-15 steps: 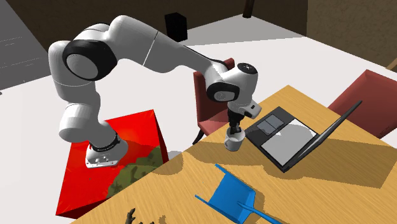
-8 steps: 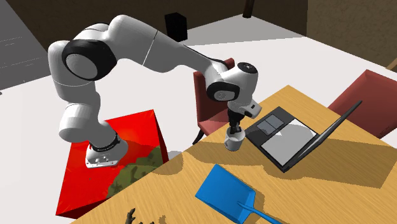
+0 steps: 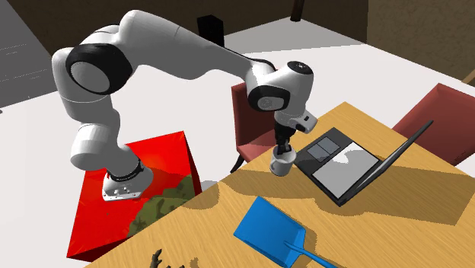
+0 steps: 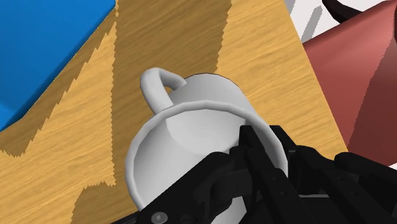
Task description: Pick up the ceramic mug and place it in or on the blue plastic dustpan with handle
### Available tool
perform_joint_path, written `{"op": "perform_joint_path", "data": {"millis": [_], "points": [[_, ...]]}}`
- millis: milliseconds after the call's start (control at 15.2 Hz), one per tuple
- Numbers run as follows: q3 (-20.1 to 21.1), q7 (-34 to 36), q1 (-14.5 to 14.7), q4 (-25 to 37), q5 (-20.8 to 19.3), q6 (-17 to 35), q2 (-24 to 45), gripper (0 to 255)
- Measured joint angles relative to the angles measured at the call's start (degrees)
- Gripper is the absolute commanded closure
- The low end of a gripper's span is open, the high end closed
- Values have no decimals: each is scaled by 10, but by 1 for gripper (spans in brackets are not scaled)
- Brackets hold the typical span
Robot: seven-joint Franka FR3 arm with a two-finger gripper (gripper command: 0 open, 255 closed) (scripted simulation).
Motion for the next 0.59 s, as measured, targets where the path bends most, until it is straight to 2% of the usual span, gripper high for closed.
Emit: {"op": "perform_joint_path", "data": {"millis": [594], "points": [[-2, -1, 1, 39, -4, -60, -21, 255]]}}
